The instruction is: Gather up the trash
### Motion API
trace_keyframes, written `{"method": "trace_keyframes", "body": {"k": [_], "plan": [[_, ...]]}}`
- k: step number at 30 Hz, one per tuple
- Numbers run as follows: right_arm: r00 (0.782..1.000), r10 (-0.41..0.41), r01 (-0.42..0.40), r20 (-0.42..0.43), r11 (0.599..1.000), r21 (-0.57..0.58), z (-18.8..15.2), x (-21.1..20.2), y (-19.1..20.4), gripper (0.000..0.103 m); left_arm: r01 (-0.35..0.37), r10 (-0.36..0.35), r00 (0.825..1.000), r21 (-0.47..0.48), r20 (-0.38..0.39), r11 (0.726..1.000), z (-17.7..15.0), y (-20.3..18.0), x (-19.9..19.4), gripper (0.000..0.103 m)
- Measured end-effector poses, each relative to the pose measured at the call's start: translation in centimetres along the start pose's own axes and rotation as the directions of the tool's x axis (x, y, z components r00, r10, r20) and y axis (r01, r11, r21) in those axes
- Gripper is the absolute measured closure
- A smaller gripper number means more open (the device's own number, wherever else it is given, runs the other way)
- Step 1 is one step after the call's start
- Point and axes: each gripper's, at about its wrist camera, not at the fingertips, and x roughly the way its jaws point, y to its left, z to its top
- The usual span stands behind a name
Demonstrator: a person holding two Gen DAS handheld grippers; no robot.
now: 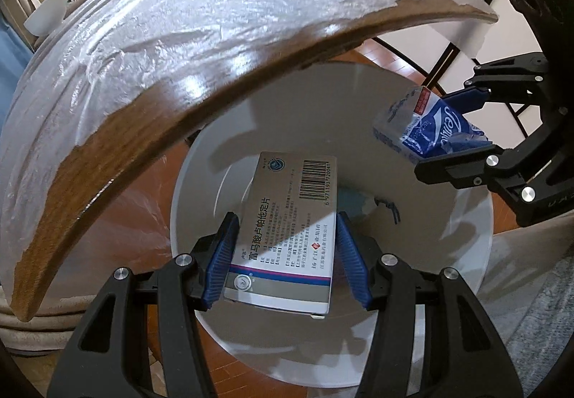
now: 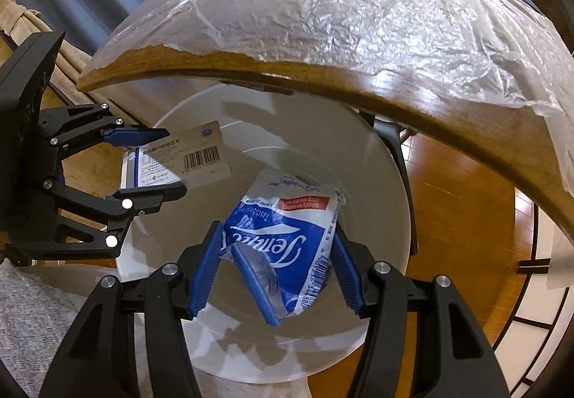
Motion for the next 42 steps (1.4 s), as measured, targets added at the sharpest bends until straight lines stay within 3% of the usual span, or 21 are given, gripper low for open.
{"method": "trace_keyframes", "body": {"k": [12,14,15,16,19,22,25,28,32,36,39,42], "plan": [[1.0,-0.02,0.021,-0.024,1.0,0.003,-0.4,1.9,-0.4,0.044,0.004,-0.005,0.999,-0.004,-0.039,1.0,-1.8,-0.6,1.1,0.047],[0.999,-0.02,0.02,-0.035,1.0,0.009,-0.5,2.2,-0.5,0.036,0.015,-0.015,0.999,-0.005,-0.048,1.0,-2.2,-0.6,1.2,0.042],[0.999,-0.027,0.027,-0.032,1.0,0.015,-0.6,2.2,-0.5,0.023,0.017,-0.018,0.999,-0.007,-0.05,1.0,-2.3,-0.6,1.3,0.032],[0.999,-0.032,0.032,-0.022,0.999,0.023,-0.7,2.0,-0.7,0.017,0.019,-0.019,0.999,-0.009,-0.046,1.0,-2.2,-0.4,1.2,0.029],[1.0,-0.022,0.023,-0.01,0.999,0.045,-0.8,1.2,-1.0,0.016,0.021,-0.021,0.999,-0.016,-0.04,1.0,-2.2,-0.3,0.5,0.028],[0.999,-0.026,0.025,0.022,0.998,0.05,-0.8,-0.9,-0.9,0.016,0.034,-0.034,0.999,-0.03,-0.009,0.999,-2.2,0.1,-1.5,0.028],[0.995,-0.037,0.034,0.096,0.999,0.035,0.1,-4.1,-0.4,0.016,0.047,-0.044,0.996,-0.033,0.083,0.998,-1.3,0.4,-5.5,0.028],[0.971,-0.1,0.097,0.219,0.995,0.024,2.1,-7.7,-0.7,0.008,0.011,0.003,0.975,-0.063,0.224,0.998,0.8,2.3,-9.9,0.007],[0.921,-0.212,0.186,0.326,0.977,0.107,6.7,-10.0,-4.3,0.005,-0.05,0.105,0.93,-0.161,0.351,0.986,4.8,6.2,-11.9,0.004],[0.9,-0.27,0.2,0.342,0.953,0.226,11.7,-9.6,-10.2,0.005,-0.121,0.211,0.908,-0.255,0.363,0.959,9.2,11.3,-9.7,0.004],[0.879,-0.34,0.26,0.335,0.929,0.263,15.2,-8.8,-13.8,0.005,-0.151,0.261,0.913,-0.335,0.313,0.93,11.9,15.6,-6.9,0.004],[0.873,-0.386,0.303,0.299,0.908,0.288,17.3,-7.4,-16.7,0.005,-0.148,0.277,0.92,-0.41,0.276,0.9,13.1,18.4,-4.4,0.004]]}}
